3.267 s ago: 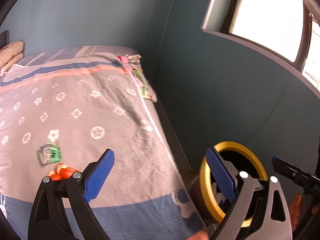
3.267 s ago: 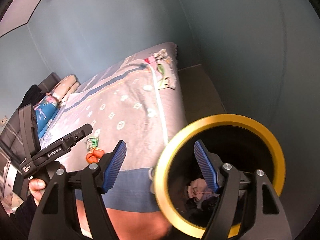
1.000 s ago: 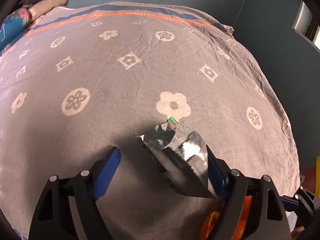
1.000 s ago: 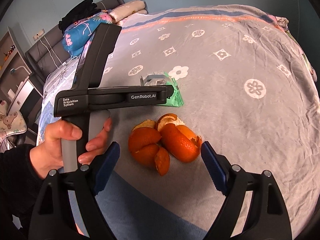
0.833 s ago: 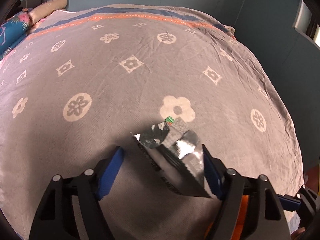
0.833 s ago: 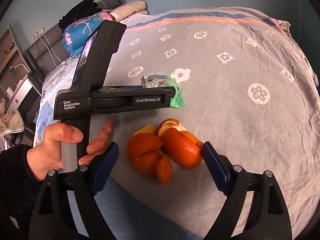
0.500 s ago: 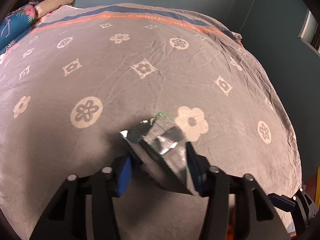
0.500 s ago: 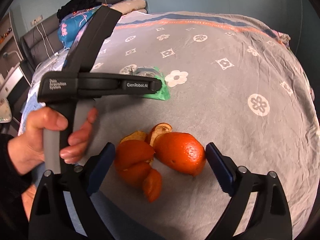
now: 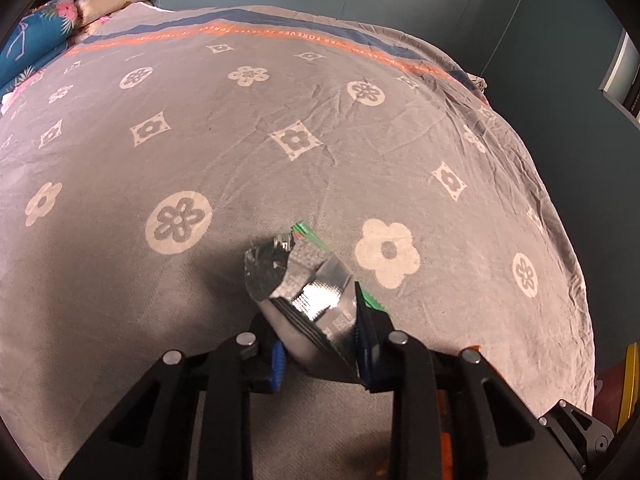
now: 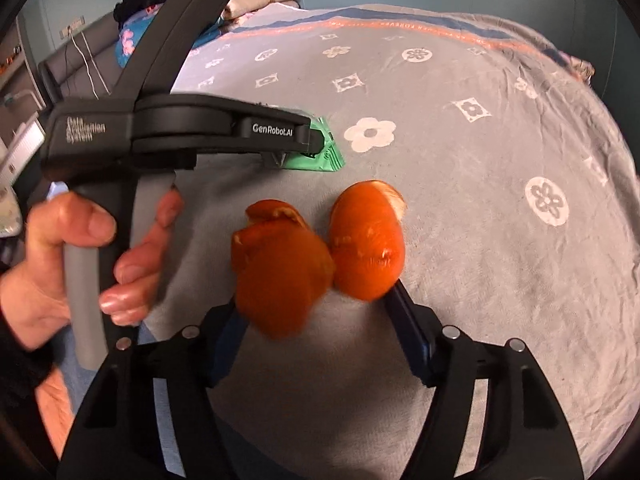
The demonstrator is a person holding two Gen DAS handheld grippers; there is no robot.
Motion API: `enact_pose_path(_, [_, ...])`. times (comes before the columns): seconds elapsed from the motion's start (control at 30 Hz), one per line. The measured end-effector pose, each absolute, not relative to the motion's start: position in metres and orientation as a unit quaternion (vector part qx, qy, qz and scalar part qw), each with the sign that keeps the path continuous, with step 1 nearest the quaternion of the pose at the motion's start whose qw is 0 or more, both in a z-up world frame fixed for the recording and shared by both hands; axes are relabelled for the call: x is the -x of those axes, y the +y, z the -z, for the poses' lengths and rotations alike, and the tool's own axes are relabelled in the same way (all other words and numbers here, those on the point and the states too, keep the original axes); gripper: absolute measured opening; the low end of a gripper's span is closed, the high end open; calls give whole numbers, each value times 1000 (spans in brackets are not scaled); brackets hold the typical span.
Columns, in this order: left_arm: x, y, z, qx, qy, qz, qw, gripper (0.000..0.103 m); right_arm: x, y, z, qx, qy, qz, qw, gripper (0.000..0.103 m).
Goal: Collect trash
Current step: 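Close the right tool on the orange peels while the left tool holds the wrapper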
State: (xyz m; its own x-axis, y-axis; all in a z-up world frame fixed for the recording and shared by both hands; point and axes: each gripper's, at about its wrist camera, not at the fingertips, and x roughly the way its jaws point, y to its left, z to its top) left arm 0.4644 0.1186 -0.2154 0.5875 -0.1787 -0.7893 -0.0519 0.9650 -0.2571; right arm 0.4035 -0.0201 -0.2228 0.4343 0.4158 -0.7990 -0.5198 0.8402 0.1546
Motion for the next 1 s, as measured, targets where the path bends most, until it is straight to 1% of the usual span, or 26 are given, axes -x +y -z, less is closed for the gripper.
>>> enact_pose_path(0.07, [-464,119,215,126,453,36,882,25,-404,-21,223,49,457,-279,843,64])
enact_pose_path(0.17, [-464,120,216,130,453,36,881,25,-405,-23,223,38,458,-284,841,67])
enact_pose_path(0.23, [-464,121,215,134,454,37,880,25,-406,-25,223,26,459,-283,842,73])
enact_pose_path(0.3, [-465,120,214,135,453,36,880,25,-406,-25,223,22,457,-281,844,81])
enact_pose_path(0.5, [-465,121,214,139,453,34,880,25,-410,-24,220,23,444,-266,855,87])
enact_pose_path(0.77, [-466,131,211,155,451,30,879,25,-422,-15,224,26,441,-269,856,87])
enact_pose_path(0.87, [-467,135,210,163,449,25,878,25,-426,-10,224,23,439,-270,857,85])
enact_pose_path(0.93, [-468,136,209,166,448,25,878,25,-429,-7,226,24,440,-273,855,79])
enact_pose_path(1.0, [-468,136,209,165,447,23,879,25,-429,-3,227,29,441,-274,854,69])
